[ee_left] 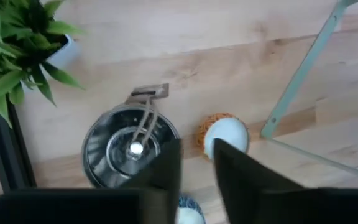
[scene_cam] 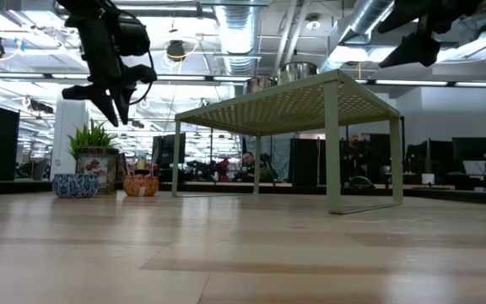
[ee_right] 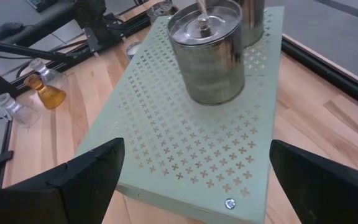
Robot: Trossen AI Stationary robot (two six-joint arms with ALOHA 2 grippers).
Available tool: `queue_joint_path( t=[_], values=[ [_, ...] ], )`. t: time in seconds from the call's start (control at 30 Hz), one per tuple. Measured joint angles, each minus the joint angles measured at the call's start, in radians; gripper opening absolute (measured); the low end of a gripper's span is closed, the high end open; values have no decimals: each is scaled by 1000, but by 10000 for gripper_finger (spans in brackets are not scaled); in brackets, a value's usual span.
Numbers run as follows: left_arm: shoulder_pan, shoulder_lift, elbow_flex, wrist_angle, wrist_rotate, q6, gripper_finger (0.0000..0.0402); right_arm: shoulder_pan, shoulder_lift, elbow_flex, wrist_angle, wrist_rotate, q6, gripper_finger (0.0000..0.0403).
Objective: Stock candles on shelf
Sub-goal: Put the silver scented candle on the shelf
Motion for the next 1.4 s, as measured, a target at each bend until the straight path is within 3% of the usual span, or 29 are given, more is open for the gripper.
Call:
queue_joint_path(
  t=[0.1,0.17,0.7,1.07,1.4],
  values=[
    [0,0,-3,14,-11,18,18,-15,0,0,-1,2,1,390],
    [0,0,-13,25,-21,20,9,-25,0,0,-1,2,2,390],
    [-1,-1,-155,114,-45,-7,2,-37,0,0,-3,-1,-1,390],
    [-1,-118,-228,117,-66,-91,1,-37,0,0,-40,-2,14,390],
    [-17,-134,-285,224,-48,-140,1,-36,0,0,-38,-1,10,390]
  ],
)
